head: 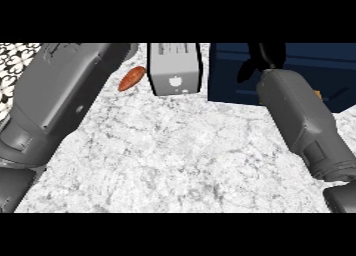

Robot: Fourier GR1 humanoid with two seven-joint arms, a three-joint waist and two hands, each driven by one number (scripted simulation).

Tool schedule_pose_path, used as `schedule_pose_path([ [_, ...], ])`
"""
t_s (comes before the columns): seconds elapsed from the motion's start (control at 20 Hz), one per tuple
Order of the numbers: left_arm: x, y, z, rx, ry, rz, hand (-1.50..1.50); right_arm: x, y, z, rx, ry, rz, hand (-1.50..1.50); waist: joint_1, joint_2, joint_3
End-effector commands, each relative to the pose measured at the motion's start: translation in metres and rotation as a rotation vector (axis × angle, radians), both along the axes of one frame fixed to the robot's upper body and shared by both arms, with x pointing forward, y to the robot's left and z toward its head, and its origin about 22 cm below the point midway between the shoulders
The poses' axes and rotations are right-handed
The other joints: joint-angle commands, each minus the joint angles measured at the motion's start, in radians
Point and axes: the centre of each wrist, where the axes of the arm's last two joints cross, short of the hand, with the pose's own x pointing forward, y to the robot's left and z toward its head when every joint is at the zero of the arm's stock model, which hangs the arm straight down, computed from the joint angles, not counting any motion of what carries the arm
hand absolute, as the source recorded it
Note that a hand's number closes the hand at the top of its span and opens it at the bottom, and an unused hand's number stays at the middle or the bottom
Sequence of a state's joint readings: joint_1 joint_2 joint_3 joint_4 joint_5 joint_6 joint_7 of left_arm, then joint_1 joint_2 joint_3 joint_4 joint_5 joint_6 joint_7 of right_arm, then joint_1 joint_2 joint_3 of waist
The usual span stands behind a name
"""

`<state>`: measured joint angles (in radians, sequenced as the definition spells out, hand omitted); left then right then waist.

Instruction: Pick up the can, place it into the drawer and close the drawer

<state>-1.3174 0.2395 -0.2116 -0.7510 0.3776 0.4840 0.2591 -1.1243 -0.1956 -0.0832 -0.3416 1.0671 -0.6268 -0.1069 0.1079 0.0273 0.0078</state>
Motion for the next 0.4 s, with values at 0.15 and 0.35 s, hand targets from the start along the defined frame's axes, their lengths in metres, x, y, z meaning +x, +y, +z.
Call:
schedule_pose_path([
  [0.15,-0.007,0.016,0.0,-0.014,0.01,0.0,-1.5,0.009,0.023,0.037,0.204,-0.113,0.075,-1.5,0.018,-0.013,-0.005],
  [0.35,-0.011,0.024,-0.015,-0.008,-0.01,-0.002,-1.5,0.014,0.022,0.054,0.199,-0.135,0.108,-1.5,-0.005,-0.006,-0.006],
])
